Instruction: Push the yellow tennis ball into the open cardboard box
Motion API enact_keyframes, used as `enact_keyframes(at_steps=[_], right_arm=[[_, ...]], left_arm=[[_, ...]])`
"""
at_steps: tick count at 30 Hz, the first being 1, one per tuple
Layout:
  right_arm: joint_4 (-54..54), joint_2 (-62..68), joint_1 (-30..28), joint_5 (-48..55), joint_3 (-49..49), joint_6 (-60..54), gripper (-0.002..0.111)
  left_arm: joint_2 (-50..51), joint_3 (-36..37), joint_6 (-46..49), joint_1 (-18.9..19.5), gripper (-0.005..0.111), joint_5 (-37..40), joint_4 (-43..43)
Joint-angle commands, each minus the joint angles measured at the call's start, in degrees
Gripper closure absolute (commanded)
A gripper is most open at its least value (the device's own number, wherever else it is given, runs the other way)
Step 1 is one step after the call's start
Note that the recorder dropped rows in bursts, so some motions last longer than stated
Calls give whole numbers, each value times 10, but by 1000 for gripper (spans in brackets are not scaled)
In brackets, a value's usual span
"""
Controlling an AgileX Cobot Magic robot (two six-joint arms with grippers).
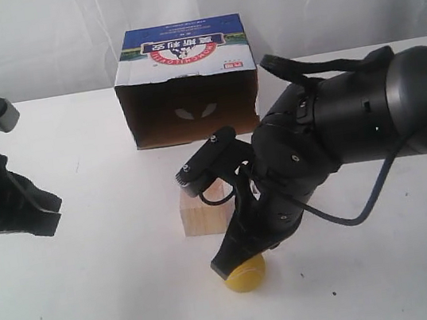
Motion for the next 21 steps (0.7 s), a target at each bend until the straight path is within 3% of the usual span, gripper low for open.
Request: enact_keyframes(at_steps=[1, 6, 13, 21], right_arm=[[-50, -27, -3, 3, 2, 48, 108], [-3, -63, -1, -2, 2, 29, 108], [207, -59, 4, -10, 2, -124, 108], [206, -30, 5, 16, 2, -132, 108]], left_arm=[[0, -4, 2, -2, 107, 10, -8], [0, -4, 2, -2, 107, 11, -8], [0, -4, 2, -2, 107, 10, -8], [0, -4, 2, -2, 107, 12, -8]])
